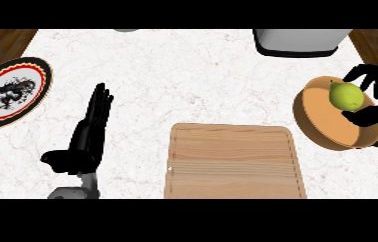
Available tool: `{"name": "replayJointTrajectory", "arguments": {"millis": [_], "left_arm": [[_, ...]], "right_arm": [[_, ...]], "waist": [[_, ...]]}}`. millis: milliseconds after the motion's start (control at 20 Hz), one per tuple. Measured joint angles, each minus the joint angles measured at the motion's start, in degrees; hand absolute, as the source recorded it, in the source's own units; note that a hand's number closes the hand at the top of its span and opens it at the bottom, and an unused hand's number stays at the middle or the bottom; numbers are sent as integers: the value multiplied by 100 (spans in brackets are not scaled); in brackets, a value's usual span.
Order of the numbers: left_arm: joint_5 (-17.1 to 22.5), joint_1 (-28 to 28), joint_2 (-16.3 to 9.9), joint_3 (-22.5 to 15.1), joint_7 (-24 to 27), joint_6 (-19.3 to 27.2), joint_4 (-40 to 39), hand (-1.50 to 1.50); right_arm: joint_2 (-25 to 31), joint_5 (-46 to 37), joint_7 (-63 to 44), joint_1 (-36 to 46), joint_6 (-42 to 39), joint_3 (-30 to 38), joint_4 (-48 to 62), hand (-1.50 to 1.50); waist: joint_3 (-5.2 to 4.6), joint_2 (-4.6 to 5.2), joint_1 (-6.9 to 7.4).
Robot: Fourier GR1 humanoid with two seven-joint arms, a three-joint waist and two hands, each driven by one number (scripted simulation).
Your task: Pick the pear from the cutting board and place it in the pot
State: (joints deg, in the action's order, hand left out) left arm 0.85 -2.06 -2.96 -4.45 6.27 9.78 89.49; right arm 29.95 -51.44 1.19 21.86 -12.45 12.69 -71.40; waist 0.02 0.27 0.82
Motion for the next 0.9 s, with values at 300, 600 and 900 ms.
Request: {"name": "replayJointTrajectory", "arguments": {"millis": [300,600,900], "left_arm": [[8,119,-20,25,54,-44,45,0],[49,72,-69,110,35,-70,40,0],[-37,154,-3,9,4,-21,124,0]], "right_arm": [[-75,465,750,198,-30,253,959,-150],[-545,1840,1283,566,-21,1226,1154,-150],[-302,2932,1400,921,-338,2164,1824,-150]], "waist": [[4,-10,-21],[8,-22,-58],[4,-19,-44]]}}
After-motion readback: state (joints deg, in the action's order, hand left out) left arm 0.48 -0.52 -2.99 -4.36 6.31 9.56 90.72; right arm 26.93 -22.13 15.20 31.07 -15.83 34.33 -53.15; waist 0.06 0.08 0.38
